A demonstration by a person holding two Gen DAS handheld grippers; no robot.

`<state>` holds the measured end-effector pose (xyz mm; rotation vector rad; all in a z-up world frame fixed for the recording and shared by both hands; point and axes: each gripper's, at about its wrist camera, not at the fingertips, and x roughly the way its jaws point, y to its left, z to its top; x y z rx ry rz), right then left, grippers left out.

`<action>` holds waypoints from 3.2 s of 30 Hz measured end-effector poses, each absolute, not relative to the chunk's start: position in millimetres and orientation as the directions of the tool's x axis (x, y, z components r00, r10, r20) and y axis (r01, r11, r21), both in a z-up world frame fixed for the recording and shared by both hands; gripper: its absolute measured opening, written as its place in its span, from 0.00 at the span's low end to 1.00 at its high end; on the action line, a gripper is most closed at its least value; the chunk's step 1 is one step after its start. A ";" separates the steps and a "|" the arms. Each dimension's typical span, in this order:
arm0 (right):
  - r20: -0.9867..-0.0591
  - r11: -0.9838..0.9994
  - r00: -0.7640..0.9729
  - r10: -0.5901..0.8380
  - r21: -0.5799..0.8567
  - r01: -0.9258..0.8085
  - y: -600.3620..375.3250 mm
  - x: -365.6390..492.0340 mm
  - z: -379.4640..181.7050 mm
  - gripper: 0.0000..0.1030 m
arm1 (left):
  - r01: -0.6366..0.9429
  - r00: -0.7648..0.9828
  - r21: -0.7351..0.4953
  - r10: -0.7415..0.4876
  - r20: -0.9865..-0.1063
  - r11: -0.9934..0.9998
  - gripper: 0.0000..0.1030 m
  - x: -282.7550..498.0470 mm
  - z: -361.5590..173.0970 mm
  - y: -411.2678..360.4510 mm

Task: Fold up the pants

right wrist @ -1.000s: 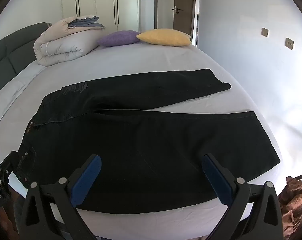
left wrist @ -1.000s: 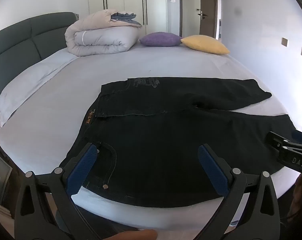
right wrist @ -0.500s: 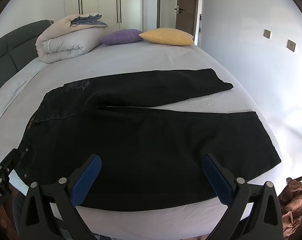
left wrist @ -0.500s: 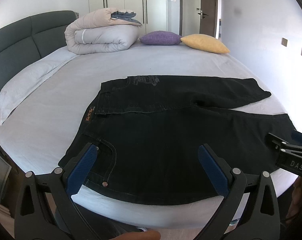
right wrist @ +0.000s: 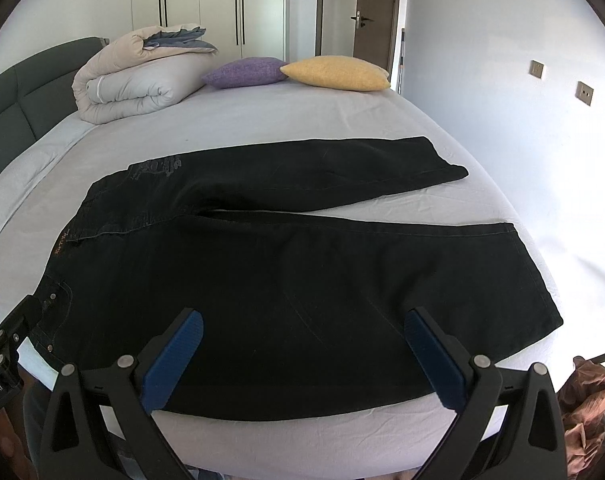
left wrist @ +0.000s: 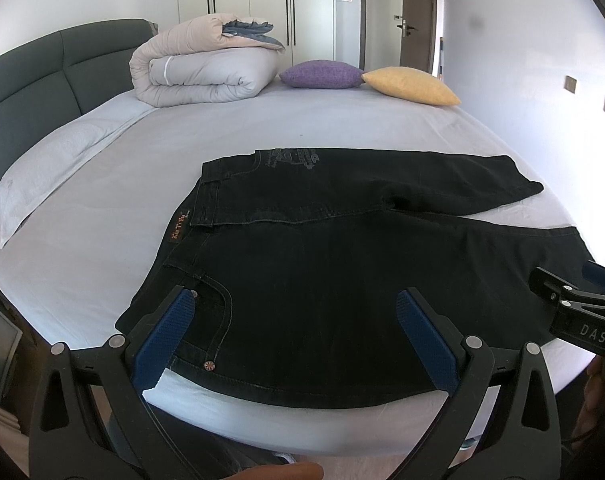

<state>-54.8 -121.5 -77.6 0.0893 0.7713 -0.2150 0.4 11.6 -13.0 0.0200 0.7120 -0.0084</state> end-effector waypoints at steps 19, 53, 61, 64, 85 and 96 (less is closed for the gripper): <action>-0.700 0.974 0.696 -0.160 0.002 0.225 -119.3 -55.7 -77.6 1.00 | 0.019 0.754 0.016 -0.004 -0.656 1.000 1.00 1.6 -18.0 10.0; -0.709 0.978 0.691 -0.143 0.005 0.208 -113.7 -55.6 -86.7 1.00 | 0.029 0.738 -0.017 -0.033 -0.674 0.999 1.00 4.5 -20.5 9.6; -0.705 0.984 0.702 -0.104 0.028 0.174 -119.0 -50.5 -89.6 1.00 | 0.049 0.705 -0.055 -0.074 -0.706 0.997 1.00 21.8 -33.8 21.2; -0.704 0.988 0.705 -0.083 0.035 0.152 -126.3 -41.3 -88.7 1.00 | 0.036 0.677 -0.115 -0.109 -0.728 0.993 1.00 38.5 -42.1 34.6; -0.681 0.970 0.697 0.226 0.090 -0.226 -175.7 143.9 -63.2 0.92 | 0.176 0.639 0.012 -0.105 -0.762 0.984 1.00 307.3 -31.6 92.7; -0.739 0.882 0.567 0.363 0.075 -0.466 -187.3 201.9 -95.2 0.56 | 0.528 0.351 0.009 -0.208 -0.913 0.849 0.80 471.1 -86.5 116.2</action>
